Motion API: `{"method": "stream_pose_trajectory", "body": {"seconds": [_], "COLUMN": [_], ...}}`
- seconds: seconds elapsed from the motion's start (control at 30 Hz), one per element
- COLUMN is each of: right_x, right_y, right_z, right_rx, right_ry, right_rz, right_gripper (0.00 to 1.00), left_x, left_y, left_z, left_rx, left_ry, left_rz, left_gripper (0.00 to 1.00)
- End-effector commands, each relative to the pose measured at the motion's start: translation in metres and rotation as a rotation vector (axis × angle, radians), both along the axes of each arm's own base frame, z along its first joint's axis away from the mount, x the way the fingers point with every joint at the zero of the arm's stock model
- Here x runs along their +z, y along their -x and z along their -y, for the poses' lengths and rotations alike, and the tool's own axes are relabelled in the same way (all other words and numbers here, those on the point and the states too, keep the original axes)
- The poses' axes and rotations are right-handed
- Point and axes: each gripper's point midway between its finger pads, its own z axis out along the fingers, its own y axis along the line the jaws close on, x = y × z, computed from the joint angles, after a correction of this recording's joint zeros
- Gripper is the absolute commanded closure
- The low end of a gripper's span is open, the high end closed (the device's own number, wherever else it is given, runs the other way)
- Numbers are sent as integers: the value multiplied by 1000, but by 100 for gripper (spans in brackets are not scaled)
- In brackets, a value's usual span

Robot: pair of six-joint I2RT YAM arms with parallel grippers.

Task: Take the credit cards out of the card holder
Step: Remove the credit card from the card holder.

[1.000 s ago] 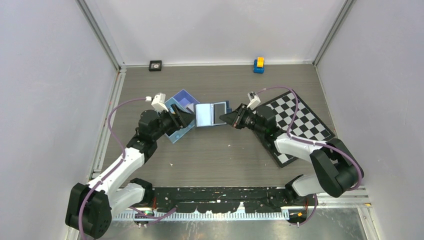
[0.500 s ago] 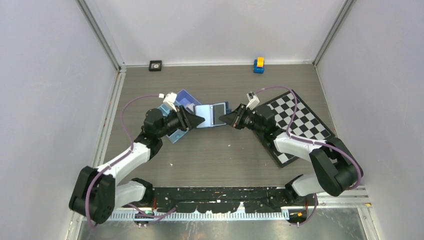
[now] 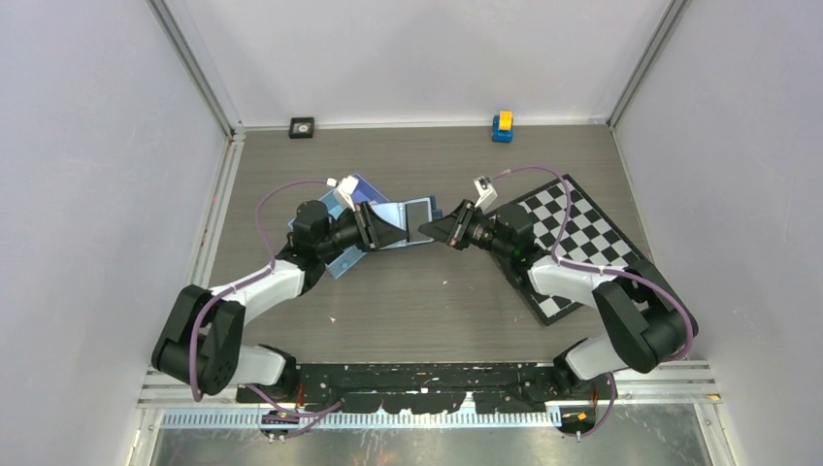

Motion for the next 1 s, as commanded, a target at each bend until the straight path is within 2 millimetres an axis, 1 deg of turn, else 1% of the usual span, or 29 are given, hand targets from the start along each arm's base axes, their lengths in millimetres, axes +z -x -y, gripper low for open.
{"method": "stream_pose_trajectory", "body": {"seconds": [0.0,0.2,0.3,0.4,0.47,0.5,0.57,0.63,0.67,0.77,0.9,0.93,0.97], "right_x": [45,53,54,54,54,53,54,54,53,50,47,45,37], "right_y": [3,10,11,11,11,11,13,14,14,16,15,13,10], "right_z": [-14,-20,-20,-20,-20,-21,-23,-25,-26,-30,-33,-34,-33], "right_rx": [84,147,151,145,146,151,169,179,184,200,210,204,187], "right_ry": [-122,-186,-188,-184,-182,-183,-189,-193,-189,-182,-176,-162,-131], "right_rz": [104,115,116,121,120,117,116,119,116,112,100,96,71], "right_gripper": [100,99,100,100,100,100,100,100,100,100,99,99,99], "left_x": [32,29,25,20,20,22,27,32,34,36,51,55,59], "left_y": [-1,-3,-6,-11,-11,-10,-8,-7,-7,-6,-1,1,2], "left_z": [13,15,10,1,0,1,5,8,9,10,10,9,9], "left_rx": [-75,-94,-69,-20,-14,-25,-58,-91,-97,-108,-132,-139,-144], "left_ry": [96,133,130,103,105,115,147,185,199,217,272,283,289], "left_rz": [61,16,0,-17,-11,-12,-9,-4,3,-9,34,46,60], "left_gripper": [67,66,64,59,59,59,64,72,75,76,77,79,81]}}
